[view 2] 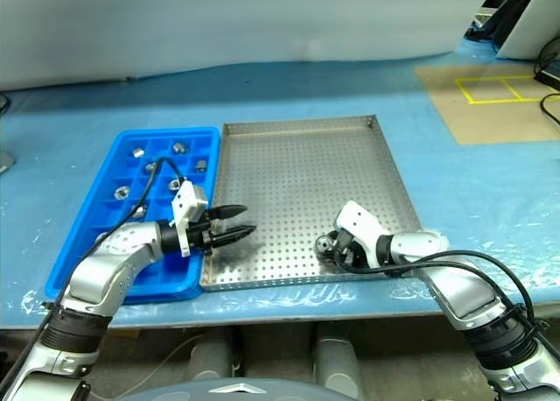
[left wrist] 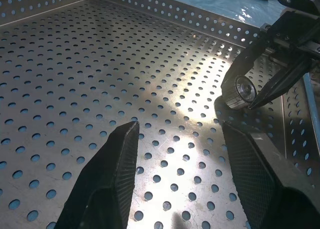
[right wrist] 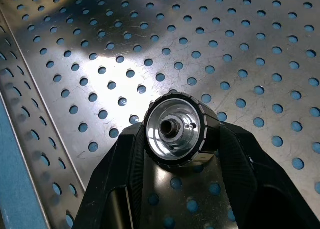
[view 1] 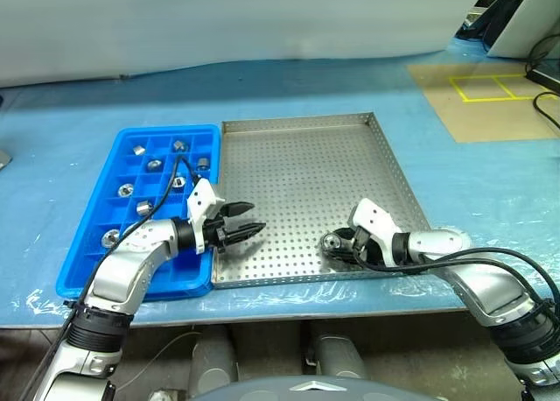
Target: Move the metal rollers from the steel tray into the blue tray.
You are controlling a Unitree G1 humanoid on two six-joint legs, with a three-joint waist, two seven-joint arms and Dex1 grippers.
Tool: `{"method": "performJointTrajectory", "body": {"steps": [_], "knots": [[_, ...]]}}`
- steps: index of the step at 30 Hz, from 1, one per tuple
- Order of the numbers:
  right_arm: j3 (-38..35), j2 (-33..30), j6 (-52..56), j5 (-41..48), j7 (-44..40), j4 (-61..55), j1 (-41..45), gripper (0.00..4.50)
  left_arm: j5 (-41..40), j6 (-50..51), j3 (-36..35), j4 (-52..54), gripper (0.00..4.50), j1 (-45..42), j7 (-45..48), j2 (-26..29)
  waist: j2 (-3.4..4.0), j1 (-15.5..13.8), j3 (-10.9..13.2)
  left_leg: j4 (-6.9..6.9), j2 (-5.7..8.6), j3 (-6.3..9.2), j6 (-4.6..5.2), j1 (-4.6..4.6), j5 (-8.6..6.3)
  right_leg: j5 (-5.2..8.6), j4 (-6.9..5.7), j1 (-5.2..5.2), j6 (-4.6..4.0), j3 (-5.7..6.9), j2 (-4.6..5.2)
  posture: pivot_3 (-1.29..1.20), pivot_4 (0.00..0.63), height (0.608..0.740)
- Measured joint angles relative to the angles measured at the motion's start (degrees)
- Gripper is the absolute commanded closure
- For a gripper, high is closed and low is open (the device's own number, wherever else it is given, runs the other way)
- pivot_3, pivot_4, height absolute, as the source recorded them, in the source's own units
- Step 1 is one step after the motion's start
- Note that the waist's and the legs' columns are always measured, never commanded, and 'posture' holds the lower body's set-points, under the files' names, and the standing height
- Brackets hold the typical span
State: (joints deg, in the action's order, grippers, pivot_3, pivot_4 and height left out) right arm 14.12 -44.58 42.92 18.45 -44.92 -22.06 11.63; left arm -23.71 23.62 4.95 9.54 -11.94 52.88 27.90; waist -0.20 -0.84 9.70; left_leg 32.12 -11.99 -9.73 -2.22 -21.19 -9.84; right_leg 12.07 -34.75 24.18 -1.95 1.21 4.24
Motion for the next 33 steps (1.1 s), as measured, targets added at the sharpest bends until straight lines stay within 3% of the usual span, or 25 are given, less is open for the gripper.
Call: {"method": "performJointTrajectory", "body": {"steps": [10, 16, 24, 33], "knots": [[-2.0, 8.3, 7.7, 6.5, -0.7, 0.1, 14.9, 2.72, 3.8, -5.4, -0.5, 0.0, 1.72, 0.1, -1.5, 1.5, -0.01, -0.6, 0.0, -0.02, -0.01, 0.00, 0.01, -0.10, 0.00, -0.20, -0.02, 0.05, -0.35, 0.02, 0.00, -0.04, 0.150, 0.740], [1.9, 13.2, 4.4, 5.1, -4.0, 8.2, 22.8, 2.72, -0.1, 2.6, -9.9, 10.2, 1.72, -3.2, -6.9, 6.9, -0.02, -1.6, 0.0, -0.02, -0.01, 0.03, -0.11, -0.16, 0.06, -0.23, -0.13, 0.17, -0.41, 0.07, 0.02, 0.11, 0.150, 0.740], [7.0, 18.3, -6.5, 0.6, -12.4, 23.3, 29.4, 2.72, -1.3, 4.5, -19.3, 16.7, 1.72, 12.1, -11.0, 8.2, -0.10, -3.9, 0.1, 0.01, -0.08, 0.13, -0.15, -0.74, 0.07, -0.23, -0.13, 0.66, -0.44, 0.27, 0.04, 0.34, 0.150, 0.740], [9.3, 30.2, -12.6, 0.0, -22.7, 39.2, 36.9, 2.72, -4.7, 6.3, -31.9, 28.6, 1.72, 31.3, -15.2, 5.8, -0.14, -8.1, 0.1, 0.02, -0.33, 0.26, -0.07, -0.82, 0.01, -0.21, -0.08, 0.66, -0.46, 0.34, 0.05, 0.51, 0.150, 0.740]]}}
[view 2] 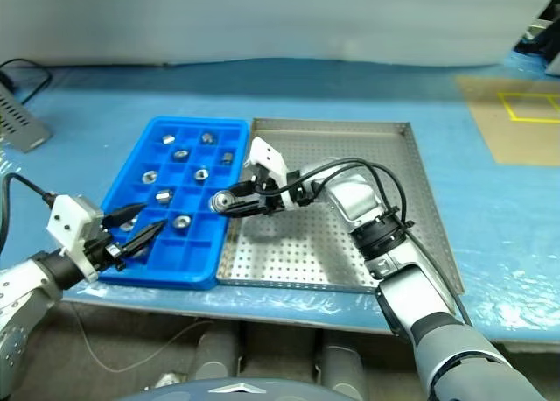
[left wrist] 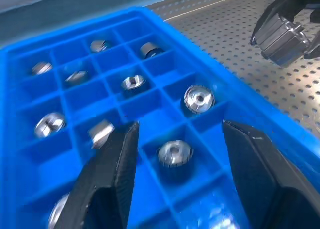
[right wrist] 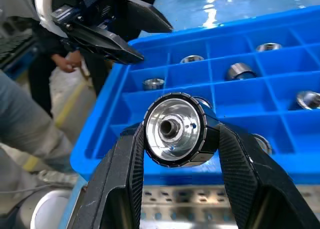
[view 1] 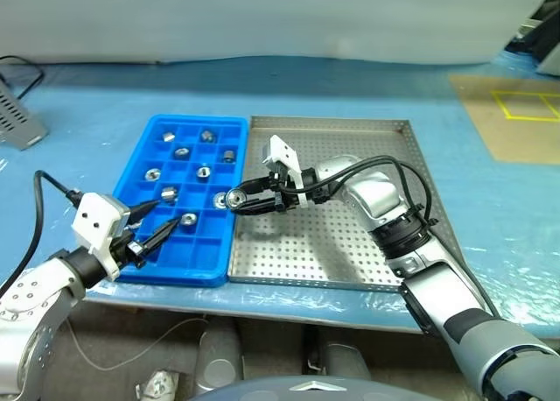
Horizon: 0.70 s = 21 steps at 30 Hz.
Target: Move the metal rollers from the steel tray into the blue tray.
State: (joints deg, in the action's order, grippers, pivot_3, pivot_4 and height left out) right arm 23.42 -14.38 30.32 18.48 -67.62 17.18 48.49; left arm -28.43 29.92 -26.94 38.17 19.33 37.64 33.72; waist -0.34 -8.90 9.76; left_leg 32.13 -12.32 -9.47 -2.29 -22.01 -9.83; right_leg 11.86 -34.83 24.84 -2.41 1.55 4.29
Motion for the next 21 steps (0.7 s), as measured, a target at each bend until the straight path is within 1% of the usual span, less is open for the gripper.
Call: {"method": "performJointTrajectory", "body": {"steps": [3, 7, 11, 15, 17, 19, 20, 21], "knots": [[1.6, 1.6, -1.9, -1.4, -3.2, 4.8, -0.2, 2.72, -0.7, 0.0, -1.9, 2.3, 1.72, 4.9, -0.9, -1.3, 0.02, -2.2, 0.0, -0.01, -0.03, 0.05, 0.00, -0.05, 0.00, 0.01, 0.01, 0.01, 0.01, 0.02, 0.00, 0.53, 0.150, 0.740], [2.8, 4.0, -1.8, -1.8, -5.6, 5.1, -2.5, 2.72, -1.2, 0.0, -2.1, 5.0, 1.72, 8.0, -2.4, -2.6, 0.02, -4.6, 0.0, -0.04, -0.08, 0.16, -0.02, -0.02, 0.00, 0.02, 0.01, -0.01, 0.03, 0.00, -0.01, 0.58, 0.150, 0.740], [3.4, 6.3, -2.4, -2.8, -5.7, 6.2, -3.4, 2.72, -1.9, 0.0, -2.0, 8.8, 1.72, 10.1, -4.2, -3.7, 0.04, -6.1, 0.0, -0.09, -0.08, 0.58, -0.03, 0.04, 0.00, 0.04, 0.00, 0.00, 0.07, -0.05, -0.02, 0.59, 0.150, 0.740], [3.3, 7.1, -5.0, -4.3, -5.9, 7.2, -3.4, 2.72, -2.1, 0.2, -2.0, 9.8, 1.72, 12.2, -5.4, -4.2, 0.04, -6.7, 0.0, -0.19, -0.06, 0.69, -0.08, 0.16, 0.02, 0.24, -0.01, -0.04, 0.42, -0.09, -0.05, 0.59, 0.150, 0.740], [3.3, 7.4, -6.0, -4.9, -6.0, 7.7, -3.5, 1.99, -2.3, 0.5, -2.0, 9.9, 1.72, 12.1, -5.7, -4.1, 0.04, -6.7, 0.0, -0.38, -0.04, 0.71, -0.16, 0.32, 0.07, 0.25, -0.02, -0.07, 0.43, -0.12, -0.07, 0.57, 0.150, 0.740], [3.2, 7.9, -6.7, -5.1, -6.0, 8.2, -3.5, 1.43, -2.8, 0.6, -2.0, 9.9, 1.72, 11.7, -5.7, -3.7, 0.04, -6.9, 0.0, -0.58, -0.01, 0.71, -0.20, 0.41, 0.10, 0.26, -0.01, -0.08, 0.44, -0.13, -0.07, 0.56, 0.150, 0.740], [3.2, 7.9, -7.0, -5.3, -6.1, 8.4, -3.4, 1.05, -2.9, 0.6, -2.0, 9.9, 1.72, 11.1, -5.7, -3.4, 0.04, -7.2, 0.0, -0.66, 0.01, 0.71, -0.24, 0.46, 0.12, 0.26, -0.01, -0.09, 0.43, -0.13, -0.07, 0.55, 0.150, 0.740], [3.2, 7.8, -7.2, -5.4, -6.1, 8.5, -3.4, 1.05, -2.9, 0.7, -1.9, 9.9, 1.72, 10.6, -5.7, -3.0, 0.04, -7.5, 0.0, -0.71, 0.01, 0.71, -0.28, 0.48, 0.14, 0.26, 0.00, -0.09, 0.43, -0.14, -0.08, 0.54, 0.150, 0.740]]}}
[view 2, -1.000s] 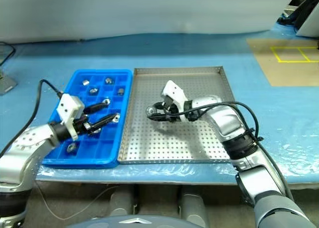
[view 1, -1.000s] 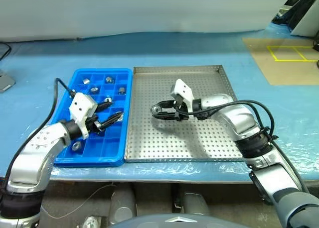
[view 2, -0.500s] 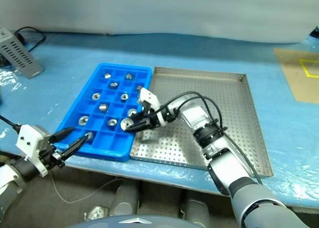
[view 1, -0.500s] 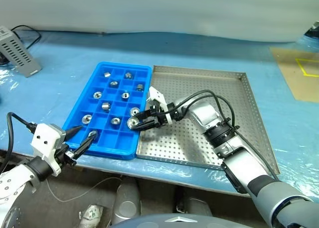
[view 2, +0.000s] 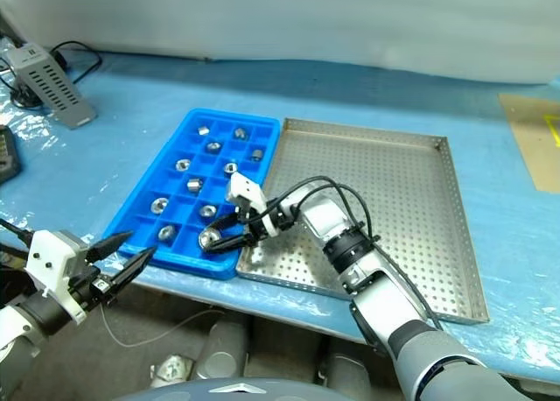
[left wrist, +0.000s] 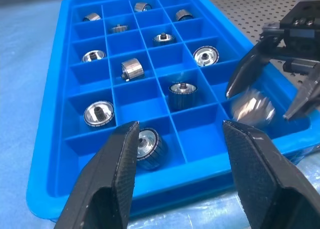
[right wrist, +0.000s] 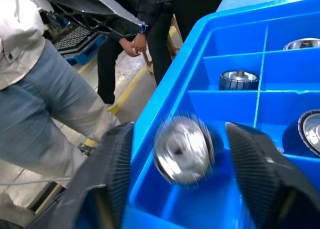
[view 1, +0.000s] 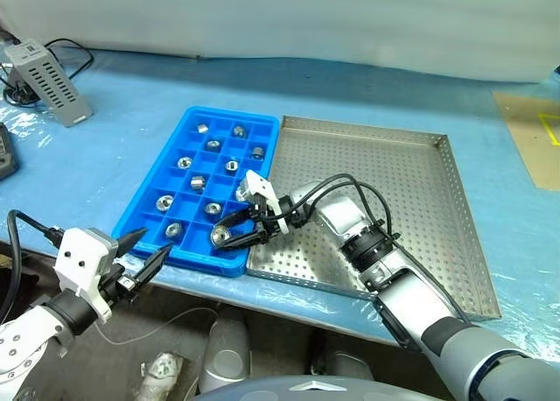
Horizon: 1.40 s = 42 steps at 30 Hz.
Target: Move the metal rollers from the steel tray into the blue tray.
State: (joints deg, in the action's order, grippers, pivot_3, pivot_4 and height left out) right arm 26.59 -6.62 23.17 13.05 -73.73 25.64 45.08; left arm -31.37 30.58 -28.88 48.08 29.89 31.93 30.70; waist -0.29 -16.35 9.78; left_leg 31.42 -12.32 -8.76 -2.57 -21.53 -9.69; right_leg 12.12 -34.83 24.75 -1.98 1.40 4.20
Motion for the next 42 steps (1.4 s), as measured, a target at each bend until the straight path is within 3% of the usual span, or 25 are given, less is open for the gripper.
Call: {"method": "performJointTrajectory", "body": {"steps": [7, 14, 20, 24, 31, 42], "knots": [[-2.6, -2.0, -0.1, -0.5, 1.1, 0.0, 0.0, 1.05, -0.1, 1.0, 2.6, -2.2, 1.72, -7.3, 0.2, 3.1, 0.01, -0.6, 0.0, -0.01, 0.09, -0.02, -0.05, 0.04, 0.04, -0.01, -0.01, -0.05, -0.05, -0.05, 0.00, 0.41, 0.150, 0.740], [-9.5, -7.6, 2.5, -0.1, 6.8, -5.3, -2.1, 1.05, 0.8, 0.4, 10.4, -14.0, 1.72, -21.9, 4.5, 7.0, 0.04, 0.6, 0.0, 0.13, 0.39, -0.41, -0.15, 0.05, 0.11, -0.19, -0.18, -0.11, -0.33, -0.03, -0.01, 0.22, 0.150, 0.740], [-17.4, -10.5, 7.3, 1.3, 16.1, -16.0, -9.6, 1.05, 4.1, -3.2, 19.3, -27.5, 1.72, -37.3, 9.8, 7.4, -0.01, 5.4, -0.1, 0.50, 0.43, -0.43, -0.34, -0.13, 0.23, -0.25, -0.31, -0.04, -0.35, -0.04, -0.01, 0.06, 0.150, 0.740], [-23.5, -10.5, 8.5, 1.9, 25.6, -21.6, -14.9, 1.05, 7.8, -7.1, 26.1, -36.8, 1.72, -46.2, 12.0, 3.3, -0.04, 9.0, -0.1, 0.75, 0.44, -0.38, -0.34, -0.24, 0.23, -0.25, -0.47, 0.01, -0.34, -0.03, -0.01, 0.01, 0.150, 0.740], [-27.1, -13.8, 8.8, 1.7, 31.3, -24.5, -18.5, 1.05, 9.8, -10.7, 31.0, -43.3, 1.72, -51.7, 14.8, -1.4, -0.04, 12.5, -0.1, 0.78, 0.43, -0.40, -0.35, -0.19, 0.25, -0.25, -0.63, 0.04, -0.38, -0.03, -0.01, -0.05, 0.150, 0.740], [-27.1, -14.7, 9.2, 2.2, 34.4, -26.4, -18.5, 1.05, 11.5, -12.6, 31.8, -47.2, 1.72, -54.2, 15.5, -4.1, -0.04, 12.5, -0.1, 0.84, 0.43, -0.41, -0.29, -0.22, 0.24, -0.25, -0.62, 0.03, -0.41, -0.04, 0.00, -0.03, 0.150, 0.740]]}}
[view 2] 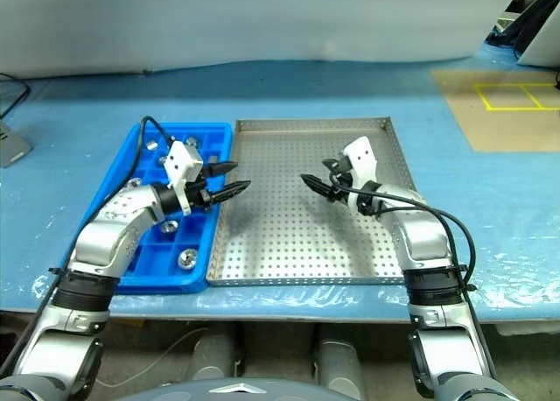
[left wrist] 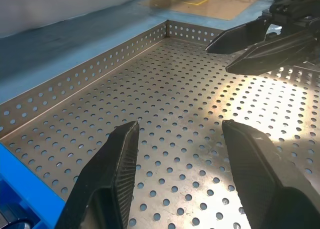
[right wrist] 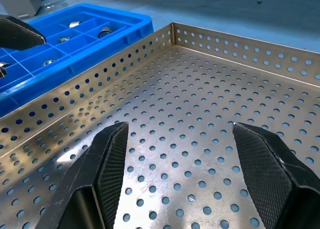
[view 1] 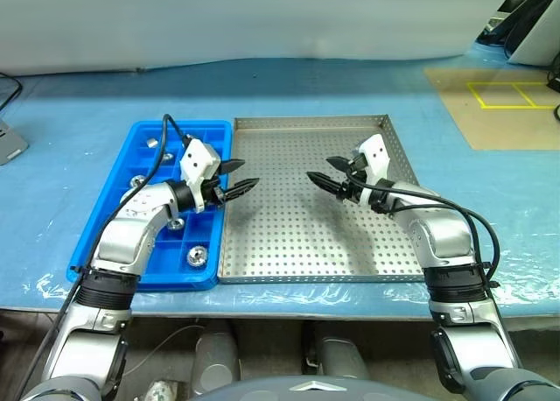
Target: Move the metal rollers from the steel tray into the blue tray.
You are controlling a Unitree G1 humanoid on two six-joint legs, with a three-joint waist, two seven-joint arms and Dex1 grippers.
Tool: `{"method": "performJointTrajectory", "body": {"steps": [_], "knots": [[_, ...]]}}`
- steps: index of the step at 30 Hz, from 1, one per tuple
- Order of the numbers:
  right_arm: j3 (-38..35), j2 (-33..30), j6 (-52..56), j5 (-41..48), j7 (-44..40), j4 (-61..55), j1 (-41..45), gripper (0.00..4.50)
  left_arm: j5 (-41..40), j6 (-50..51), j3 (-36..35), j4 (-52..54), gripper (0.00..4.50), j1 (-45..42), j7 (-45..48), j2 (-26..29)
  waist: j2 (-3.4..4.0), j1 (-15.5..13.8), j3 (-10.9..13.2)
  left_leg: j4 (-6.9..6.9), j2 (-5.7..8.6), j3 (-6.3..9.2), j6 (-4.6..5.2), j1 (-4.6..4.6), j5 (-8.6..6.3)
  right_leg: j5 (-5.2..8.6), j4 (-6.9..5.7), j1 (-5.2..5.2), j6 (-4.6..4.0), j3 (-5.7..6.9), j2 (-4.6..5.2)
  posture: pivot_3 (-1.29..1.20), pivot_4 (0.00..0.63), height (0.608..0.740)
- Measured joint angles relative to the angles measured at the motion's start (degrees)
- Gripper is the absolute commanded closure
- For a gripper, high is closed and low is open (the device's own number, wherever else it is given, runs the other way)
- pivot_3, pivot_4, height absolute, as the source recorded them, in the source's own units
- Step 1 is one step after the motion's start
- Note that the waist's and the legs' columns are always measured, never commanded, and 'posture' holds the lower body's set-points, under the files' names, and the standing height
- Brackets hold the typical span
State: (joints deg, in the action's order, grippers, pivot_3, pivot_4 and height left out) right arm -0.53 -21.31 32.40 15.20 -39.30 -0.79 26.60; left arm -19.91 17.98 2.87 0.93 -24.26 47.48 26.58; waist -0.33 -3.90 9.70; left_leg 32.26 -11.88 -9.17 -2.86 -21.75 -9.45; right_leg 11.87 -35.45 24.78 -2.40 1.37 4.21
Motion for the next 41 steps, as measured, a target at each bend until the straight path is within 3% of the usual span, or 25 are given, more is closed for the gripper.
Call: {"method": "performJointTrajectory", "body": {"steps": [7, 22, 41], "knots": [[-0.5, 1.3, -5.6, -1.9, 4.8, 6.8, 4.6, 1.05, 0.0, 1.4, -0.2, 1.7, 1.72, -1.4, -4.1, -2.1, 0.00, -0.1, 0.0, 0.06, -0.01, -0.01, 0.00, 0.00, 0.00, -0.01, -0.08, 0.00, -0.02, 0.01, 0.01, 0.00, 0.150, 0.740], [1.0, 1.5, -6.9, -3.4, 5.8, 6.7, 4.1, 1.05, -0.1, 0.5, -1.4, 1.1, 1.72, -1.3, -6.7, -4.9, 0.00, -0.1, 0.0, 0.06, -0.01, -0.01, 0.07, -0.05, -0.04, -0.01, 0.01, 0.01, -0.02, 0.02, 0.02, -0.02, 0.150, 0.740], [0.8, -1.6, -6.2, -3.7, 6.1, 2.1, -0.6, 1.05, 0.1, -2.8, -1.3, -4.6, 1.72, -2.6, -2.4, -4.3, 0.00, 0.1, 0.0, 0.04, -0.01, -0.06, 0.11, -0.04, -0.06, 0.00, 0.04, 0.01, -0.01, -0.01, 0.02, -0.09, 0.150, 0.740]]}}
